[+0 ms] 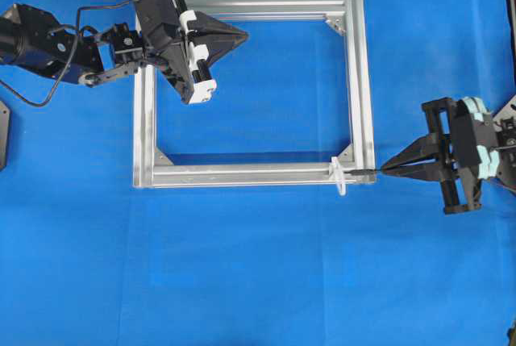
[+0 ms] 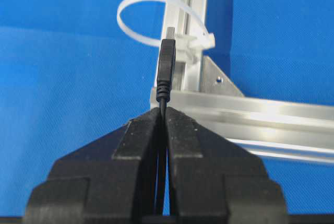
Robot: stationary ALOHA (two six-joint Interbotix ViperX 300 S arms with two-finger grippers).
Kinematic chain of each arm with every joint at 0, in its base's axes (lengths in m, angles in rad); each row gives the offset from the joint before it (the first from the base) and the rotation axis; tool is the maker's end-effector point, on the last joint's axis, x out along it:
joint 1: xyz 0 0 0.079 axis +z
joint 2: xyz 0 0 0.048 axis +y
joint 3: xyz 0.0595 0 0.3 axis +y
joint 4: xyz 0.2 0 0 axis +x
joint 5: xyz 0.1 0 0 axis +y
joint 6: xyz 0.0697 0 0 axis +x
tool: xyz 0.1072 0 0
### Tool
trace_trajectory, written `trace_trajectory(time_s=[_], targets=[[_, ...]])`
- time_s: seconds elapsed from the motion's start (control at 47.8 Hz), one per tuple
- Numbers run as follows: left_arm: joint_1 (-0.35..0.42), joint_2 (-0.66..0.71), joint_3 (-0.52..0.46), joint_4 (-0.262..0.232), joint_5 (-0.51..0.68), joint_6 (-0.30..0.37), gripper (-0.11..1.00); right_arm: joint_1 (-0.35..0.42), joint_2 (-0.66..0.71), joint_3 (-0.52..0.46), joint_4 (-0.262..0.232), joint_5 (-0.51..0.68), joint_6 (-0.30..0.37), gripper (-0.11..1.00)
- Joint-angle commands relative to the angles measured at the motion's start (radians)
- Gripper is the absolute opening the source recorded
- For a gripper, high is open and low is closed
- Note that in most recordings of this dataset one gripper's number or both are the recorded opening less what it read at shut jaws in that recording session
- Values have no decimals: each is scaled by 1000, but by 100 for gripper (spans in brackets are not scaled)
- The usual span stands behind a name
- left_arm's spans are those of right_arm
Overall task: Insert the wire through the string loop located on the right side.
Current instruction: 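Push the USB plug through the zip-tie loop with the right gripper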
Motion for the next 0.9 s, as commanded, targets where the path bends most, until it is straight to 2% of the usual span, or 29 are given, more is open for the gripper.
trace_trajectory(time_s=[0.0,0.147,0.377,0.879], targets=[[-3,-37,-9,3,-5,0,0,-2,29,-34,0,-43,2,-4],[-3,-37,-9,3,-5,0,0,0,109,-77,0,-91,2,-4],[-3,-37,-11,3,-5,0,0,-2,210,-155,0,-100,2,-4],[-20,-37,-14,3,-8,-15,0,-2,233,-172,3,-101,0,-4]])
